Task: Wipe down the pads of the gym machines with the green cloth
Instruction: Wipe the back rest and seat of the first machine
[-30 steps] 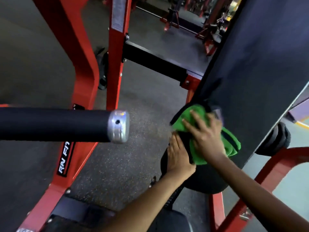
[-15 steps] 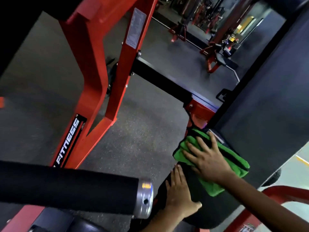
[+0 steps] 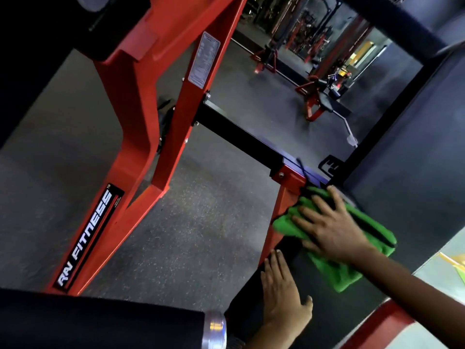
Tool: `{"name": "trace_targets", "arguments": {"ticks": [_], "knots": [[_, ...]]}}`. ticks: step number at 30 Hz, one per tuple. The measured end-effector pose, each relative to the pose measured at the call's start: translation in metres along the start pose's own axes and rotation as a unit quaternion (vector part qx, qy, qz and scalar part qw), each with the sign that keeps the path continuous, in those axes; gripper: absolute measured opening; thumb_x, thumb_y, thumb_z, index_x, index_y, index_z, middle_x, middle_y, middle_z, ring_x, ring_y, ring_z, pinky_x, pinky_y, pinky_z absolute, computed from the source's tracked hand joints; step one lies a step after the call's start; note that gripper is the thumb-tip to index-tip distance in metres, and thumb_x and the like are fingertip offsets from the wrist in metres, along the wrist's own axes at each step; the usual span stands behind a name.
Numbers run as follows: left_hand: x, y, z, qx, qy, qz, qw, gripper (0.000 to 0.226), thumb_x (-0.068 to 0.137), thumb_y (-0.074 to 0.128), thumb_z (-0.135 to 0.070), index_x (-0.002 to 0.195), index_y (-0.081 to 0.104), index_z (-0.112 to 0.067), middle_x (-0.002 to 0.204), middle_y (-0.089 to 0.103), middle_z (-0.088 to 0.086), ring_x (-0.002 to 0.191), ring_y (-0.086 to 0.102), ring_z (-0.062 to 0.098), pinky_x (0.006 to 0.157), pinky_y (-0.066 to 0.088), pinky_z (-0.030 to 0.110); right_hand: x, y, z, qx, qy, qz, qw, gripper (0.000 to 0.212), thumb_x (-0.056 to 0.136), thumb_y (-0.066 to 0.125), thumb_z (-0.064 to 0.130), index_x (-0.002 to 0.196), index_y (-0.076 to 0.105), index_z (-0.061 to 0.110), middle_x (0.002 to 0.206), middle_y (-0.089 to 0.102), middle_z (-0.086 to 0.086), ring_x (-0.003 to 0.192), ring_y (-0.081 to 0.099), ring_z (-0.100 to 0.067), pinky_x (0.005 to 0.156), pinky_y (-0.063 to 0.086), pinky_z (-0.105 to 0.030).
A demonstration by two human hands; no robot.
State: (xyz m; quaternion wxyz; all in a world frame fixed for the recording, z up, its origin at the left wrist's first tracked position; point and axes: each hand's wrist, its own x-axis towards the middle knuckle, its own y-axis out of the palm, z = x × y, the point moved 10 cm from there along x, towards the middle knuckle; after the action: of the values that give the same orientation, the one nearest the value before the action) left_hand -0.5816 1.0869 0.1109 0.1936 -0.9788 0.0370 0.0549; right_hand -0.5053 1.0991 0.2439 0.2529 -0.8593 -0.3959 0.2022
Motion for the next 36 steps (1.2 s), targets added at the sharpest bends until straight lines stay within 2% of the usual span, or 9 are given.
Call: {"name": "trace_targets", "arguments": {"ticks": [3, 6, 8, 11, 17, 20, 25, 31, 36], "knots": [[0.003, -0.006, -0.012, 0.025, 0.024, -0.013, 0.999, 0.127, 0.083, 0.061, -0.041, 0.094, -0.066, -0.035, 0.159, -0.008, 0.011, 0.147, -0.001, 0.03, 0.114, -0.005, 0.035, 0.007, -0.014, -0.057, -0.004, 0.073, 0.001, 0.997, 0.06, 0.075, 0.038, 0.053, 0.106, 0.072, 0.013, 0.101, 0.067, -0.011, 0.106, 0.048, -0.039, 0.105, 0.016, -0.063], [0.006, -0.011, -0.02, 0.01, 0.004, -0.004, 1.0, 0.118, 0.086, 0.059, -0.041, 0.128, -0.048, -0.018, 0.159, -0.011, 0.008, 0.147, -0.003, 0.026, 0.118, 0.0, 0.038, 0.005, -0.016, -0.052, 0.003, 0.107, 0.021, 0.994, 0.056, 0.077, 0.042, 0.052, 0.106, 0.071, 0.015, 0.105, 0.066, -0.01, 0.109, 0.05, -0.041, 0.104, 0.019, -0.065], [0.009, -0.012, -0.023, 0.024, -0.002, 0.01, 1.0, 0.107, 0.088, 0.059, -0.041, 0.145, -0.025, -0.009, 0.159, -0.012, 0.007, 0.147, -0.004, 0.024, 0.119, 0.001, 0.037, 0.001, -0.013, -0.021, 0.005, 0.075, 0.024, 0.997, 0.048, 0.075, 0.06, 0.051, 0.106, 0.072, 0.017, 0.106, 0.067, -0.009, 0.109, 0.053, -0.042, 0.104, 0.019, -0.065], [0.015, -0.016, -0.027, 0.022, 0.0, 0.02, 1.0, 0.101, 0.088, 0.059, -0.039, 0.149, -0.016, -0.011, 0.16, -0.008, 0.006, 0.147, -0.003, 0.021, 0.12, 0.003, 0.036, -0.003, -0.011, 0.001, 0.016, -0.006, 0.03, 0.999, 0.056, 0.061, 0.079, 0.049, 0.108, 0.071, 0.02, 0.103, 0.066, -0.006, 0.107, 0.058, -0.039, 0.103, 0.018, -0.065], [0.031, -0.029, -0.061, -0.008, 0.006, 0.019, 1.0, 0.103, 0.087, 0.062, -0.037, 0.15, -0.015, -0.013, 0.16, -0.002, 0.01, 0.147, 0.003, 0.024, 0.12, 0.009, 0.039, 0.007, -0.031, -0.101, -0.008, 0.086, 0.028, 0.996, 0.059, 0.062, 0.079, 0.044, 0.113, 0.067, 0.016, 0.104, 0.065, -0.009, 0.106, 0.056, -0.039, 0.103, 0.022, -0.066], [0.032, -0.03, -0.066, 0.015, -0.002, 0.036, 0.999, 0.107, 0.084, 0.067, -0.039, 0.15, -0.013, -0.013, 0.159, 0.001, 0.012, 0.146, 0.008, 0.028, 0.118, 0.014, 0.041, 0.005, -0.033, -0.098, 0.004, 0.124, 0.031, 0.992, 0.054, 0.067, 0.077, 0.044, 0.112, 0.068, 0.016, 0.106, 0.066, -0.009, 0.109, 0.055, -0.042, 0.099, 0.026, -0.071], [0.032, -0.031, -0.064, 0.033, 0.0, 0.071, 0.997, 0.108, 0.084, 0.068, -0.037, 0.15, -0.015, -0.014, 0.159, -0.004, 0.012, 0.147, 0.005, 0.027, 0.119, 0.015, 0.039, 0.002, -0.03, -0.068, -0.018, -0.009, 0.069, 0.997, 0.044, 0.069, 0.064, 0.046, 0.106, 0.071, 0.022, 0.098, 0.066, -0.003, 0.104, 0.058, -0.037, 0.1, 0.029, -0.068], [0.033, -0.031, -0.063, 0.031, -0.005, 0.097, 0.995, 0.114, 0.083, 0.071, -0.035, 0.148, -0.021, -0.015, 0.159, -0.009, 0.011, 0.147, 0.001, 0.028, 0.119, 0.016, 0.041, 0.014, -0.042, -0.132, -0.01, 0.123, 0.064, 0.99, 0.045, 0.077, 0.063, 0.046, 0.109, 0.068, 0.014, 0.1, 0.065, -0.01, 0.109, 0.054, -0.042, 0.102, 0.022, -0.071], [0.029, -0.033, -0.063, 0.001, -0.013, 0.077, 0.997, 0.11, 0.084, 0.07, -0.034, 0.15, -0.016, -0.015, 0.16, -0.006, 0.011, 0.147, 0.003, 0.027, 0.119, 0.016, 0.04, 0.003, -0.027, -0.065, -0.025, -0.017, 0.131, 0.991, 0.044, 0.069, 0.059, 0.05, 0.102, 0.071, 0.025, 0.092, 0.065, 0.0, 0.1, 0.059, -0.033, 0.097, 0.038, -0.063]]}}
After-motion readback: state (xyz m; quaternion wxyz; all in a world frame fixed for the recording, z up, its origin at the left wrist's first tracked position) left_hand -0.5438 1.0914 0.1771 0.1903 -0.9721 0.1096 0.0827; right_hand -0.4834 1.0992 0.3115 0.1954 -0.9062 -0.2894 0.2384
